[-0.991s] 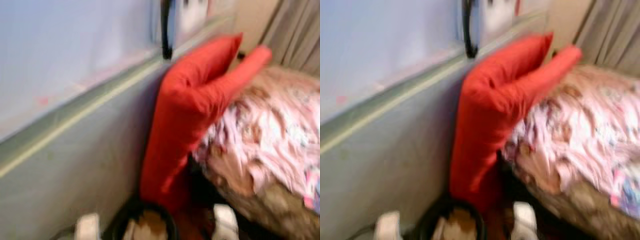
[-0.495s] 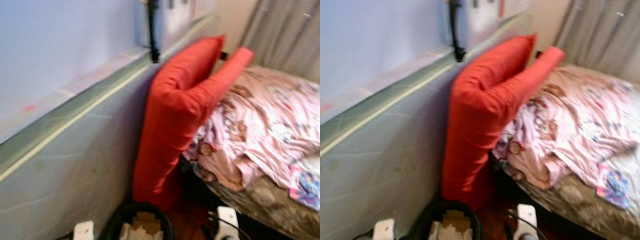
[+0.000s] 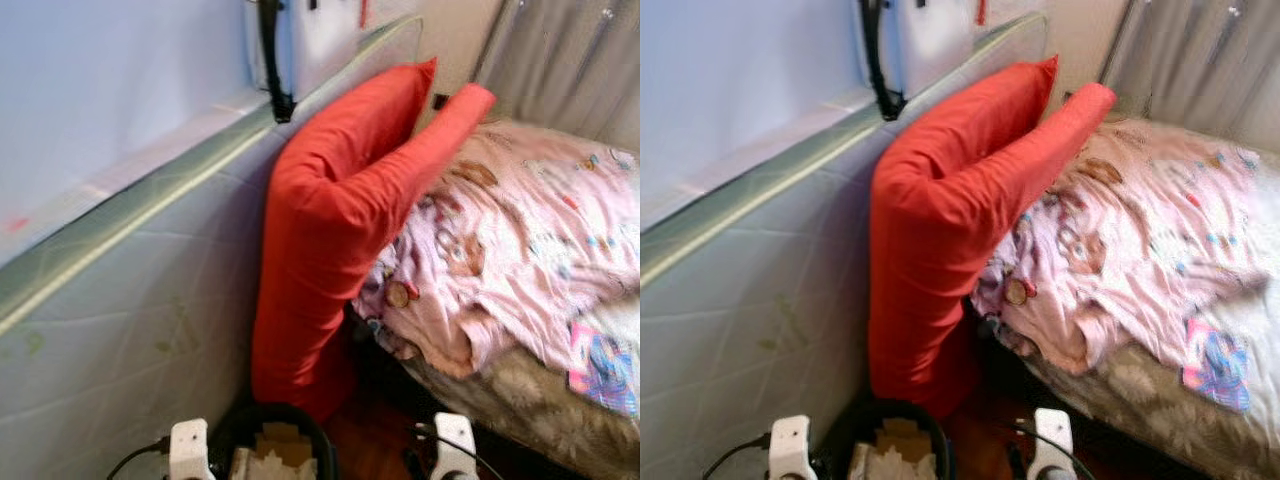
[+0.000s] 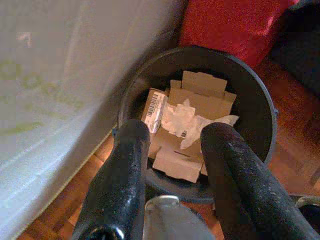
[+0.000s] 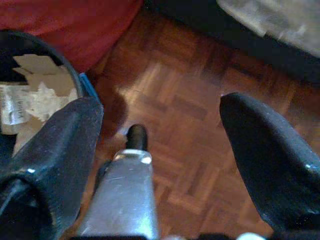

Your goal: Clean up the room

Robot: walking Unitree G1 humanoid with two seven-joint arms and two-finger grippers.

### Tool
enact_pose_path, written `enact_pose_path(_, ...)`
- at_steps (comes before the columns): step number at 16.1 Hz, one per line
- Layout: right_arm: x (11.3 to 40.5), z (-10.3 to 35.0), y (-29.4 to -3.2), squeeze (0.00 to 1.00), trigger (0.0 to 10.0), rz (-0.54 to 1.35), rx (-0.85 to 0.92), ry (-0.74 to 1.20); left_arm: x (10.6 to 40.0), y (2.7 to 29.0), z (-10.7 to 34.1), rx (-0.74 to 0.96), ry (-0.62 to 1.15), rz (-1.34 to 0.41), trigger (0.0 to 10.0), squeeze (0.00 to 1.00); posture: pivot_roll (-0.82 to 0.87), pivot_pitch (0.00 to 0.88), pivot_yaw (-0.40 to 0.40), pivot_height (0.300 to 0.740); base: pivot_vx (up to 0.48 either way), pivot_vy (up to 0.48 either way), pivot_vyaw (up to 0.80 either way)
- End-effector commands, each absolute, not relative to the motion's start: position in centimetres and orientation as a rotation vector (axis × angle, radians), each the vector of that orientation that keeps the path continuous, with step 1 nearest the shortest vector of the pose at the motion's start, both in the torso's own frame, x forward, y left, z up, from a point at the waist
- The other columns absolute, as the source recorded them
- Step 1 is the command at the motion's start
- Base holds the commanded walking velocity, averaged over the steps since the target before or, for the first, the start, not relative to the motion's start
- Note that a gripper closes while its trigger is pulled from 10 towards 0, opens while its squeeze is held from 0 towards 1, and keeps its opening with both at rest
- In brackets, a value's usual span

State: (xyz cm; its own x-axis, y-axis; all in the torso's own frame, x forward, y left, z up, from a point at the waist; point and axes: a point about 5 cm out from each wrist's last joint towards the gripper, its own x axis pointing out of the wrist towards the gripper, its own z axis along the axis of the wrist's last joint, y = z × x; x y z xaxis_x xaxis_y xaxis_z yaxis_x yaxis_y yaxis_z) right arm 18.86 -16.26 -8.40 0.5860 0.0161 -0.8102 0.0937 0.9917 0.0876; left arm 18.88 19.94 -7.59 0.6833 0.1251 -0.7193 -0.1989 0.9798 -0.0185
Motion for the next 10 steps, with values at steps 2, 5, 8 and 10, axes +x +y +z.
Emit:
enact_pose_path(2,18.85,-8.38,-16.17,0.00,10.0,-0.049,0.133,0.934,17.86,20.81,-7.97,-0.077,0.829,0.196,10.0,0.00,0.09,0.010,-0.056,0.740,0.000,0.000,0.00)
enact_pose_path(5,18.87,-8.37,-16.23,0.00,10.0,-0.048,0.130,0.935,17.67,21.06,-8.00,-0.078,0.830,0.201,10.0,0.00,0.09,0.017,-0.059,0.740,0.000,0.000,0.00)
enact_pose_path(8,18.84,-8.39,-16.26,0.00,10.0,-0.045,0.124,0.940,17.64,20.97,-8.03,-0.083,0.829,0.204,10.0,0.00,0.09,0.022,-0.061,0.740,0.000,0.000,0.00)
enact_pose_path(10,18.83,-8.40,-16.26,0.00,10.0,-0.045,0.124,0.941,17.64,20.82,-8.06,-0.087,0.830,0.205,10.0,0.00,0.09,0.024,-0.061,0.740,0.000,0.000,0.00)
